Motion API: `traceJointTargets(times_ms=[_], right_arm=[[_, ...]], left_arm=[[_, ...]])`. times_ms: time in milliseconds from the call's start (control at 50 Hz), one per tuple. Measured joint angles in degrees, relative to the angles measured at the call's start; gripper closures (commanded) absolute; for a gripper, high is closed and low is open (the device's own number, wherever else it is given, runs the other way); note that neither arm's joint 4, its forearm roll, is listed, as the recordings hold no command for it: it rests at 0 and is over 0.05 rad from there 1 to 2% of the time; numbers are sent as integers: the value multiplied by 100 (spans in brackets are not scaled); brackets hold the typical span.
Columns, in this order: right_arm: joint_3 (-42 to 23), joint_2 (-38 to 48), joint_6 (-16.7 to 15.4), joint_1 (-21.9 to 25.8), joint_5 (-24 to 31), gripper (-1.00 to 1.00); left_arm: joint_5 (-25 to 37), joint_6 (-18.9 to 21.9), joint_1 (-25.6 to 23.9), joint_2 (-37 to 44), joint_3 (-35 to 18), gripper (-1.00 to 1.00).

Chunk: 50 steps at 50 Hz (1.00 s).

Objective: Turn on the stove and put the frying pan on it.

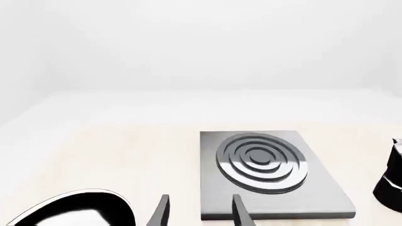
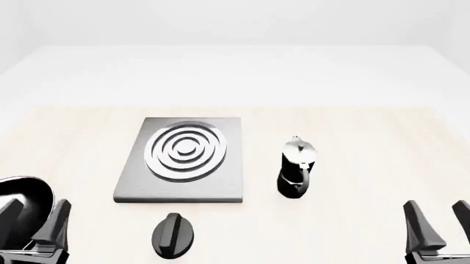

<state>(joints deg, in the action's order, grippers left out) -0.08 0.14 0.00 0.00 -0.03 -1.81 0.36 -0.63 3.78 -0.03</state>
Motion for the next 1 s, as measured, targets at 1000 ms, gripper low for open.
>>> traceJointTargets(times_ms=[1000], right_arm=[[2,138,0,0,-135,-100]], left_arm=[[-3783,104,-1799,7033,2,-100]])
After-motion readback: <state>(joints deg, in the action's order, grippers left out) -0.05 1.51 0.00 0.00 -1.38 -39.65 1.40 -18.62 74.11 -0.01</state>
